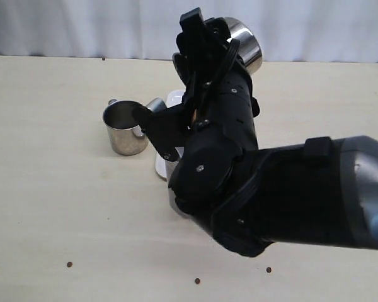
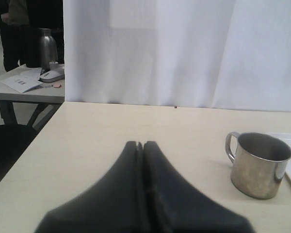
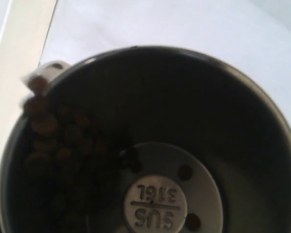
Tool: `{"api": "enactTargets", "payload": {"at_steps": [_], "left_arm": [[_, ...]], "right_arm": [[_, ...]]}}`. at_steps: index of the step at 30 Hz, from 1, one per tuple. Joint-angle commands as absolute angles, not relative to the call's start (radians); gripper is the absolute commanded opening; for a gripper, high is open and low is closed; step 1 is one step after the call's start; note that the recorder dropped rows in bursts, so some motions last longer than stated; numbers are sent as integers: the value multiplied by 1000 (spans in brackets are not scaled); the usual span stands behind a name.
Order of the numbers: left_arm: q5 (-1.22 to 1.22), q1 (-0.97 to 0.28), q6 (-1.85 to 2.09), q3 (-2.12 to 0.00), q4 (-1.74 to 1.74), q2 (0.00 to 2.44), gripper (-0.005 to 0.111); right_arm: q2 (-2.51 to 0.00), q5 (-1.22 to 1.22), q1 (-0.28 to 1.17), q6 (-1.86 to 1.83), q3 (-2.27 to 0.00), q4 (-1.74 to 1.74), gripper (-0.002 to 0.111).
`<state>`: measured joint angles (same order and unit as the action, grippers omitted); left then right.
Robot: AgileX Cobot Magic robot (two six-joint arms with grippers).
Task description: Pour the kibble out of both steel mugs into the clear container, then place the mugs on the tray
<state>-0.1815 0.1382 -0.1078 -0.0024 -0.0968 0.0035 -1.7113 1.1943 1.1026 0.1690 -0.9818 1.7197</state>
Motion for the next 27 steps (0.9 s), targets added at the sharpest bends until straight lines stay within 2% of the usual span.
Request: {"api": "enactTargets", "payload": {"at_steps": [1, 27], "left_arm": [[-173, 133, -108, 0, -91, 0, 0], [-173, 133, -108, 0, -91, 0, 0]], "right_arm": [[-1710, 1221, 1137, 136, -983, 1744, 5], [-1736, 1221, 1109, -5, -983, 1744, 5]]}}
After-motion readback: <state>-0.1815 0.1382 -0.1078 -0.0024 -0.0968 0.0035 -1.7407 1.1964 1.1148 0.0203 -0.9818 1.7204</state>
